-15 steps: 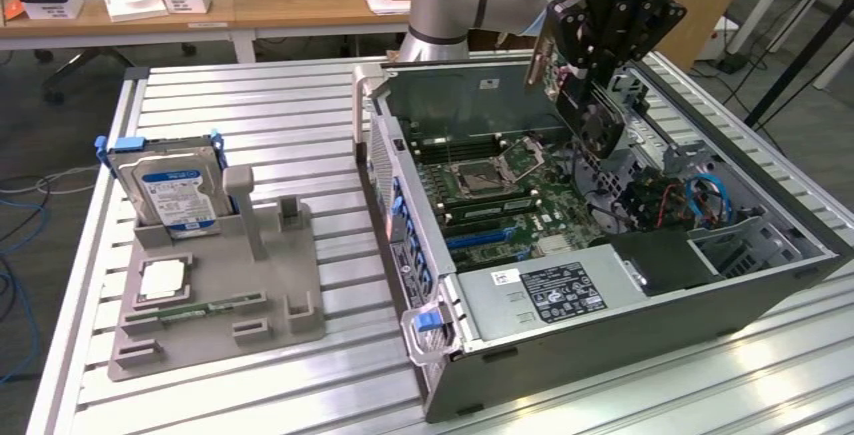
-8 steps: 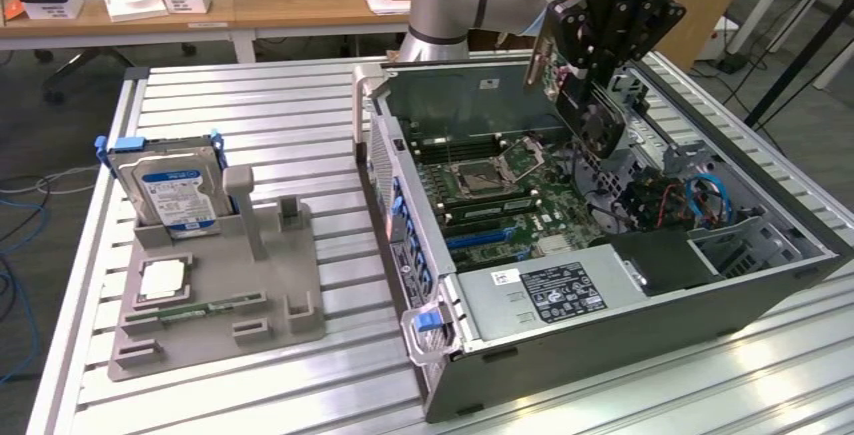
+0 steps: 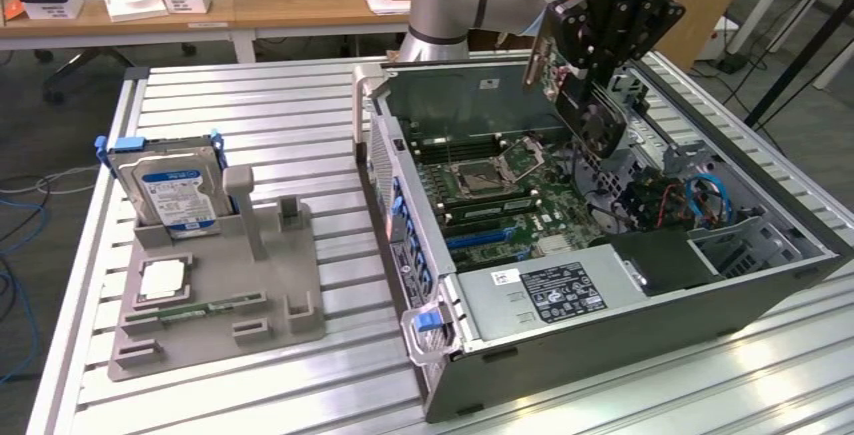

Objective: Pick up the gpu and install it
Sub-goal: 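Insert the gpu into the slot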

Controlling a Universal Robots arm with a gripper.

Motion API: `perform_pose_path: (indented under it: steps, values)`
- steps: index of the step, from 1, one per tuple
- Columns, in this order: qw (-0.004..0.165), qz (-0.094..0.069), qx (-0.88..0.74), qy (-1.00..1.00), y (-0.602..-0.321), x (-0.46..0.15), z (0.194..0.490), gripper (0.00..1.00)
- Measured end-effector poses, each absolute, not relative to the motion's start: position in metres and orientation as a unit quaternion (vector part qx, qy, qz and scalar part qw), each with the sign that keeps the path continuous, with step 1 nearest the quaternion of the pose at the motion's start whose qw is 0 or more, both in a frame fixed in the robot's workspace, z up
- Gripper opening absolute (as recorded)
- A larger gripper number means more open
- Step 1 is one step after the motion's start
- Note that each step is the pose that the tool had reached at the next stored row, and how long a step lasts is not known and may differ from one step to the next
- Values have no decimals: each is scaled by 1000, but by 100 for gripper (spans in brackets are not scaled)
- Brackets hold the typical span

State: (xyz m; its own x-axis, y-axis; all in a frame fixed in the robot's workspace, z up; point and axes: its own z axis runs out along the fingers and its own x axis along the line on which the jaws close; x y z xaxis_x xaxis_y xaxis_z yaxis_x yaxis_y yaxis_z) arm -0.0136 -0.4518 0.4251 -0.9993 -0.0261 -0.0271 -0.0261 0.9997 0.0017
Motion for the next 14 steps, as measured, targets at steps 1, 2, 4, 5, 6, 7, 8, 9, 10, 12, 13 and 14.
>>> perform_pose_path:
  steps: [1, 2, 4, 5, 6, 7, 8, 9, 10, 12, 13, 14]
  values:
    - [14, 1, -14, 1000, -452, -14, 425, 26]
    - [14, 1, -15, 1000, -452, -14, 425, 26]
    - [13, 1, -18, 1000, -452, -14, 425, 26]
    - [14, 1, -19, 1000, -452, -14, 425, 26]
    - [14, 1, -20, 1000, -452, -14, 425, 26]
    - [13, 1, -21, 1000, -452, -14, 425, 26]
    - [14, 1, -23, 1000, -452, -14, 425, 26]
    - [13, 1, -24, 1000, -452, -14, 425, 26]
    - [13, 1, -25, 1000, -452, -14, 425, 26]
    - [13, 1, -28, 1000, -452, -14, 425, 26]
    - [14, 1, -30, 999, -452, -14, 425, 26]
    - [14, 1, -31, 999, -452, -14, 425, 26]
